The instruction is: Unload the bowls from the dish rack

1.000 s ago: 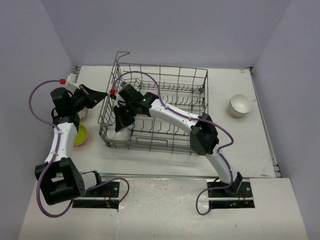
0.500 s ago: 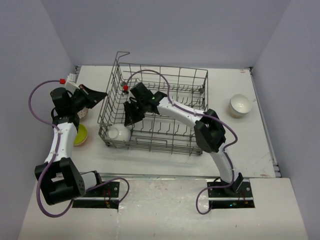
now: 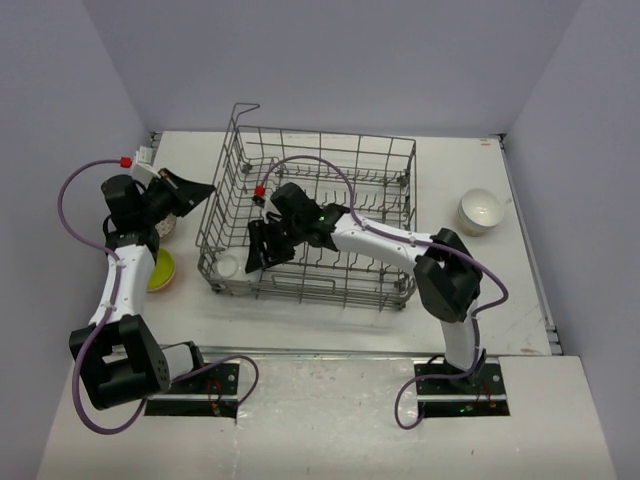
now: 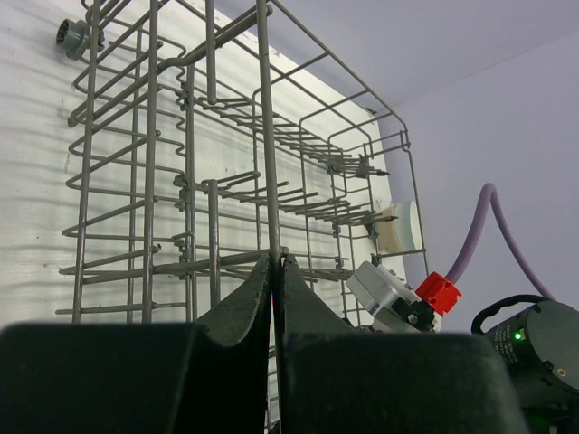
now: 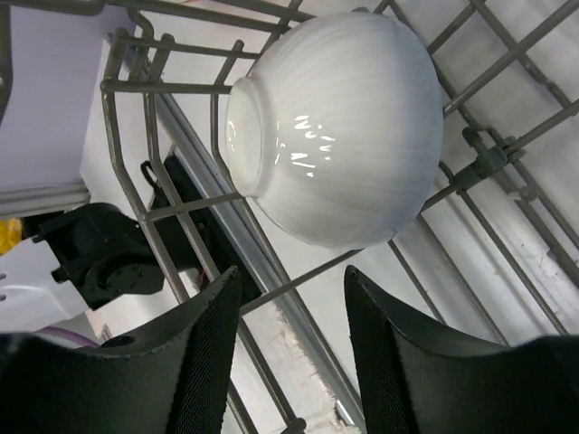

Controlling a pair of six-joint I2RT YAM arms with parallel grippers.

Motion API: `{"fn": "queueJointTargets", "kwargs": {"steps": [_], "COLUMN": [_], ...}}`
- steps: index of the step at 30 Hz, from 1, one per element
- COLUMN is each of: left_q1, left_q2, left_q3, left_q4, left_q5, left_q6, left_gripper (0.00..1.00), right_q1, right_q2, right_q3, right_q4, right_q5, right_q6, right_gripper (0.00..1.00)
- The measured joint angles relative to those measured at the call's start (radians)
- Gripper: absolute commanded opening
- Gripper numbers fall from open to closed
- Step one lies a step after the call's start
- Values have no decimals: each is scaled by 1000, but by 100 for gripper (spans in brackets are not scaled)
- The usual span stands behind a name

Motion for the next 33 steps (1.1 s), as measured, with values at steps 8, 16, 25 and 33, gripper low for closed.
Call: {"fn": "queueJointTargets", "kwargs": {"steps": [8,16,25,33], "left_q1": [-3,-8,-12,-13], "left_q2": [0,-1,-1,-1], "left_q3": [0,0,0,0], "left_q4": [0,2,3,3], "left_q5": [-2,-6,-11,-12], "left_q6": [0,0,0,0], "left_gripper": [0,0,0,0], "right_q1": [-1,-1,-2,-2], "right_q2": [-26,-2,48,70], "right_q3": [-177,-237,-254,-261], "right_q4": [179,338,443,509], "right_q5": [-43,-82,-97,-101], "right_q6": [91,116,169,196], "right_gripper": [68,68,67,63]}}
